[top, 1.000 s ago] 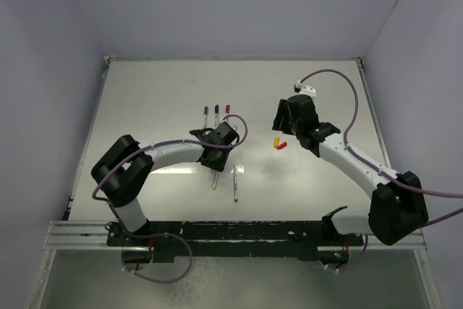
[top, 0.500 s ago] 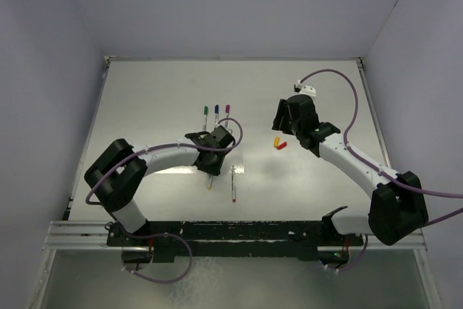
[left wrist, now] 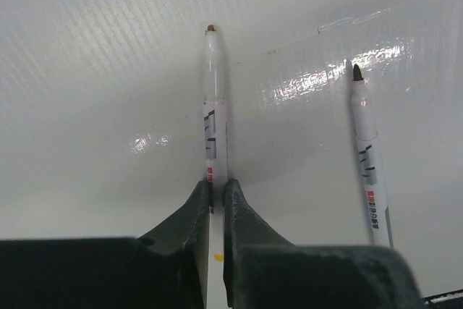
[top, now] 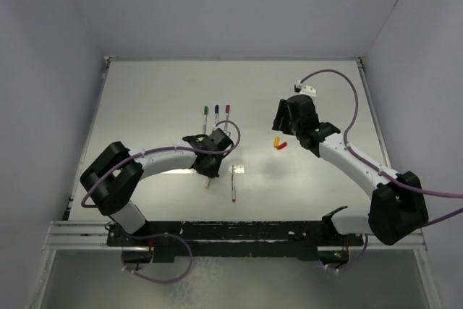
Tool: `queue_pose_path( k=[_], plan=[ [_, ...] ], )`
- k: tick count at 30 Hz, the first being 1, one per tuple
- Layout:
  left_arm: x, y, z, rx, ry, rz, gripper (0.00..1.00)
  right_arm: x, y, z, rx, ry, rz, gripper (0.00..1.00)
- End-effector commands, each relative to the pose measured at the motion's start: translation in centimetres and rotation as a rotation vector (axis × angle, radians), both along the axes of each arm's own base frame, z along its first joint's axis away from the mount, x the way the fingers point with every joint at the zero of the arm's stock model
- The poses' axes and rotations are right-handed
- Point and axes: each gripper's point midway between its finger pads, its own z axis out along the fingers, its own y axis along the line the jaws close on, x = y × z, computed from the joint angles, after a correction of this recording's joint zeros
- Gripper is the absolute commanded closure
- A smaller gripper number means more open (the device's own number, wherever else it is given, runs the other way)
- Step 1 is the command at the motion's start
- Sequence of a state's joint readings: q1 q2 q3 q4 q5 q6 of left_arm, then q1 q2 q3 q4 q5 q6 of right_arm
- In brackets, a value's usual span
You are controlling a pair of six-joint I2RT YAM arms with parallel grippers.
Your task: Insert the pens into the pen caps
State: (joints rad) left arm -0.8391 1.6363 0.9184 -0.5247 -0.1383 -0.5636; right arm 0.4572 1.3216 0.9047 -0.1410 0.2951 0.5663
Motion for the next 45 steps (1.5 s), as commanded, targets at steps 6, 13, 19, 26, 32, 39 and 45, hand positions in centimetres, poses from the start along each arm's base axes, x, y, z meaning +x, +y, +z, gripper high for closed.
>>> queue_pose_path(
  k=[6,13,19,26,32,39,45],
  plan=[
    [-3.3,1.3,-3.3,0.047,0.15,-0.007,1.0,0.5,-0.7,0.3,-0.048,0.043,-0.041,0.39],
    [-0.9,0.8,-0.7,0.04,0.033,-0.011,1.0,0.2,0.0,-3.4,-0.107,0.204,0.003,0.4],
    [1.9,-0.1,4.0,-0.018,-0.118,0.014,1.0,0.2,0.5,-5.9,-0.11,0.274,0.016,0.42],
    [3.5,-0.6,8.6,-0.118,-0.257,0.017,1.0,0.5,0.9,-7.8,-0.128,0.325,0.031,0.46],
    [4.1,-0.3,9.9,-0.125,-0.303,-0.009,1.0,0.7,1.0,-8.4,-0.129,0.33,0.028,0.5],
    [4.4,-2.0,11.6,-0.234,-0.359,-0.057,1.0,0.8,1.0,-9.4,-0.141,0.345,0.031,0.53],
    [4.6,-2.6,12.4,-0.269,-0.379,-0.079,1.0,1.3,1.4,-10.2,-0.134,0.345,0.031,0.56]
  ],
)
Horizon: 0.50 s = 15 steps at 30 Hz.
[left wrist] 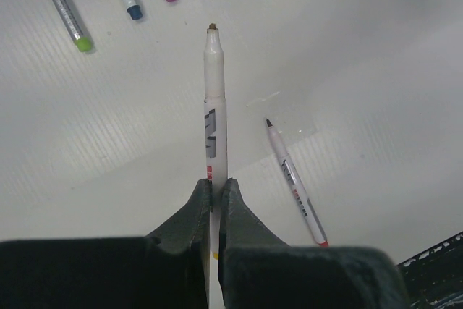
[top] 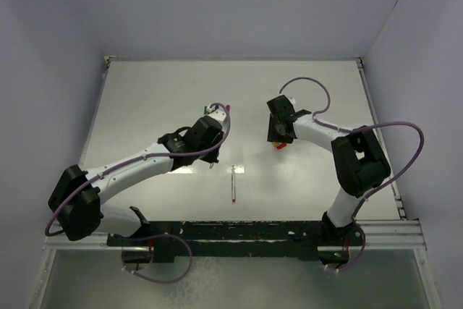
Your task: Insert the pens into the pen caps
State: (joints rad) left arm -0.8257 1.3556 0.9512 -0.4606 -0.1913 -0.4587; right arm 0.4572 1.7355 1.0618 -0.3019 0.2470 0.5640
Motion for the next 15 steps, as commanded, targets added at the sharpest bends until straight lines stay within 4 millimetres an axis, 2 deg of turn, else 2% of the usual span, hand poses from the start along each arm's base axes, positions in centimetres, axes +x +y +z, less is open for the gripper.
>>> queue_pose_path(
  k=[1,9,15],
  plan=[
    [0.85,-1.11,2.09,-0.068,-0.068,-0.035,1.0,1.77,0.7,0.92,0.02,-0.045,-0.001,0.57],
    [0.84,-1.42,1.96,-0.088,-0.062,-0.034,1.0,2.4,0.97,0.81,0.016,-0.045,0.003,0.59],
    [0.86,-1.34,1.69,-0.08,-0.054,-0.032,1.0,2.21,1.03,0.53,0.017,-0.03,0.004,0.68]
  ],
)
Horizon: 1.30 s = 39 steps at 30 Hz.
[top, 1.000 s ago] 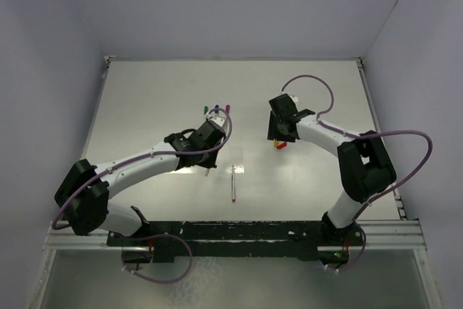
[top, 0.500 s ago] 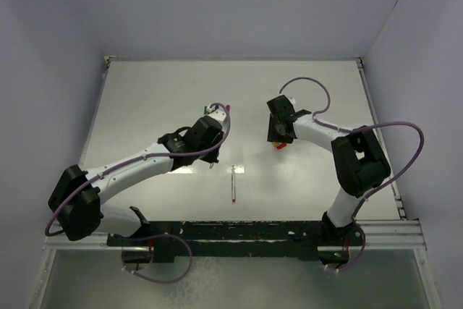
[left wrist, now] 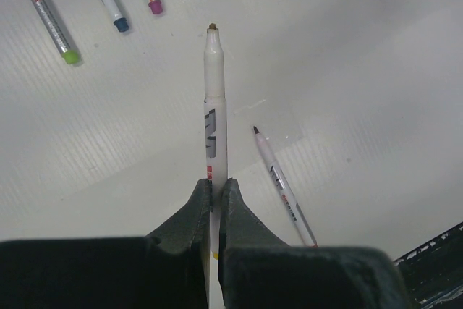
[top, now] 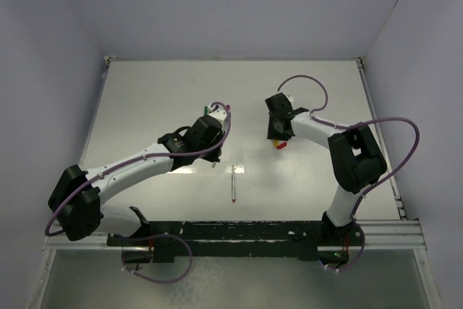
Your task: Insert the pens into the pen caps
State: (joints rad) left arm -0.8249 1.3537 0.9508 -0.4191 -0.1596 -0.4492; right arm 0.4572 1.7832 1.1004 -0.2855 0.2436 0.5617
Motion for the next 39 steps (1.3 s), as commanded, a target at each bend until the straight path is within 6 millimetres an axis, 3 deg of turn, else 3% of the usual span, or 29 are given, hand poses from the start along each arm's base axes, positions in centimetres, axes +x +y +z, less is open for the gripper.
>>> queue_pose_path(
  k=[1,12,24,26,30,35,39],
  plan=[
    [0.6,-0.3,1.1,-0.037,-0.037,-0.004,1.0,0.9,0.4,0.9,0.014,-0.021,0.001,0.69],
    [0.6,0.1,0.6,-0.027,-0.024,0.002,1.0,-0.2,-0.3,0.1,-0.004,0.014,-0.015,0.69],
    [0.5,0.5,0.2,-0.017,-0.014,0.007,1.0,-1.5,-1.0,-2.6,-0.051,0.093,-0.012,0.71],
    [0.5,0.5,0.3,-0.021,-0.017,0.008,1.0,-1.8,-1.1,-3.1,-0.058,0.107,-0.012,0.75],
    [0.6,0.6,0.5,-0.024,-0.023,0.011,1.0,-2.1,-1.2,-3.4,-0.061,0.121,-0.012,1.0],
    [0.8,0.6,0.6,-0.022,-0.033,0.009,1.0,-1.7,-0.5,-2.9,-0.023,0.098,0.008,1.0],
    [1.2,0.5,0.8,-0.019,-0.047,-0.001,1.0,-0.4,1.3,-1.2,0.057,0.037,0.056,1.0]
  ],
)
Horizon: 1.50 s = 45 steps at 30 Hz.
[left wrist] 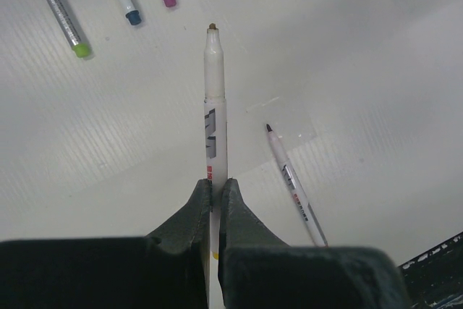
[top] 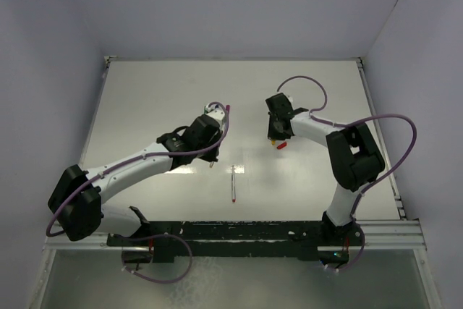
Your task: Insert the pens into the pen caps
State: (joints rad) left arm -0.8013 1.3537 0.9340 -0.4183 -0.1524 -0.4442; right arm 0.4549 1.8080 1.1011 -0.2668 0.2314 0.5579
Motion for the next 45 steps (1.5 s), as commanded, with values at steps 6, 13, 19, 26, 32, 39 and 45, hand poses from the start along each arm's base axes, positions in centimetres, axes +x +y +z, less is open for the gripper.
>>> queue_pose_path(
  k=[6,13,19,26,32,39,45],
  plan=[
    [1.9,-1.7,2.3,-0.067,-0.095,-0.04,1.0,2.7,4.1,6.2,0.201,-0.181,0.12,1.0],
    [3.6,-5.3,5.3,-0.204,-0.158,-0.091,1.0,4.6,6.2,17.1,0.376,-0.512,0.198,1.0],
    [4.5,-8.3,8.4,-0.347,-0.194,-0.15,1.0,3.8,6.5,25.2,0.499,-0.738,0.227,1.0],
    [5.0,-10.6,12.2,-0.535,-0.235,-0.199,1.0,1.8,6.6,29.2,0.613,-0.865,0.257,1.0],
    [4.9,-11.8,14.9,-0.669,-0.27,-0.233,1.0,0.9,6.6,29.9,0.655,-0.913,0.269,1.0],
    [4.6,-12.5,15.6,-0.715,-0.272,-0.269,1.0,0.4,6.5,30.9,0.685,-0.957,0.275,1.0],
    [4.5,-12.5,15.2,-0.709,-0.262,-0.272,1.0,0.4,6.5,31.6,0.687,-0.976,0.277,1.0]
  ],
)
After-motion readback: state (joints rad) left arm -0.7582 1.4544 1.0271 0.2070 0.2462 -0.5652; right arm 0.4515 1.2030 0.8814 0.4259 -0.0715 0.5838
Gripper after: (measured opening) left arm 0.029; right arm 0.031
